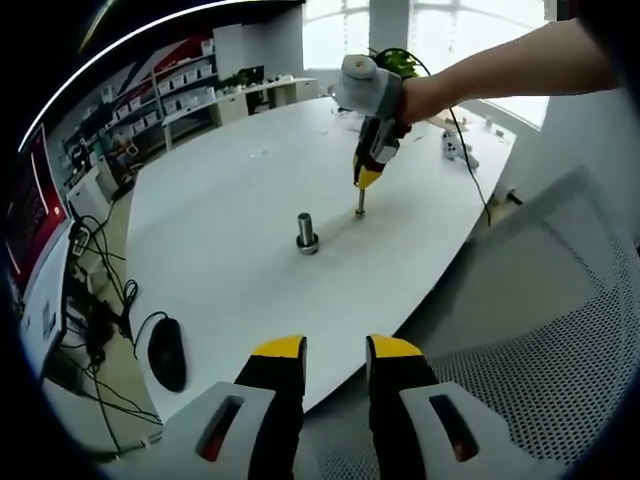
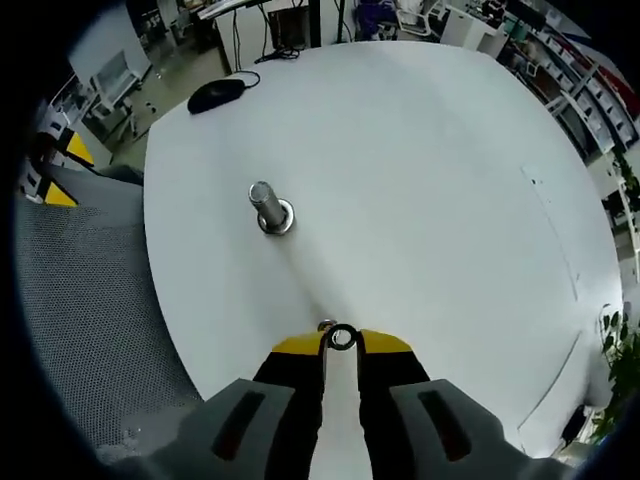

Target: Place the washer onto the threaded stud by aligning its center hole with the stud, sliding it down to the base, and recovering from edge contact or off-axis alignment until the washer reaches the visible bottom stop.

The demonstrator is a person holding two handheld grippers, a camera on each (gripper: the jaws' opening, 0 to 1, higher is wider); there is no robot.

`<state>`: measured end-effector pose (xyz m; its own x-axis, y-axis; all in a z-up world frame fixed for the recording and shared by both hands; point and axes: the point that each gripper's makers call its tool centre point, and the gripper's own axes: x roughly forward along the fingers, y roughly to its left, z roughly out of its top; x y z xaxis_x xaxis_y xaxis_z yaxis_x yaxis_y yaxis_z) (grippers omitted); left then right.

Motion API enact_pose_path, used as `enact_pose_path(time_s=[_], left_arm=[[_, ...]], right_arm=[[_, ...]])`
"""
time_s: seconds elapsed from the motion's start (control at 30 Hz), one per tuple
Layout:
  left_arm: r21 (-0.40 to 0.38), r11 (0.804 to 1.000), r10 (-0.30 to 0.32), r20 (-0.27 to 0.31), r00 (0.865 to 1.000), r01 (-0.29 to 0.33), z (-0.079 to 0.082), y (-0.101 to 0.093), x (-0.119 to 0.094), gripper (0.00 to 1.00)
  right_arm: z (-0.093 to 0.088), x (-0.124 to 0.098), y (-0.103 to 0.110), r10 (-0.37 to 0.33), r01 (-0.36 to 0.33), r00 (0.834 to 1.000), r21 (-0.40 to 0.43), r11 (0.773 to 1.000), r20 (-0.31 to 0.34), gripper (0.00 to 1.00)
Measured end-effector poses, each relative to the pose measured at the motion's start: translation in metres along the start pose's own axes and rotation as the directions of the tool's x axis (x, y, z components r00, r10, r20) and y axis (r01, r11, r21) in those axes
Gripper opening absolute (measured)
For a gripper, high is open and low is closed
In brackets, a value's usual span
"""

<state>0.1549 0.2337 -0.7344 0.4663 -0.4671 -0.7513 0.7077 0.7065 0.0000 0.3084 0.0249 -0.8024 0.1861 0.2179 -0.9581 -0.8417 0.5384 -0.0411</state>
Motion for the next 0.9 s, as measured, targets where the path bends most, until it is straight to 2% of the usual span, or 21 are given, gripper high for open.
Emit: enact_pose_path(time_s=[0.9], left_arm=[[0.013,1.000,-0.006,-0.008,1.000,0.006,-0.001,-0.002,0.001,0.22]], right_arm=[[-0.007,0.016,0.007,0.014,-0.015,0.999,-0.028,0.999,-0.045,0.14]])
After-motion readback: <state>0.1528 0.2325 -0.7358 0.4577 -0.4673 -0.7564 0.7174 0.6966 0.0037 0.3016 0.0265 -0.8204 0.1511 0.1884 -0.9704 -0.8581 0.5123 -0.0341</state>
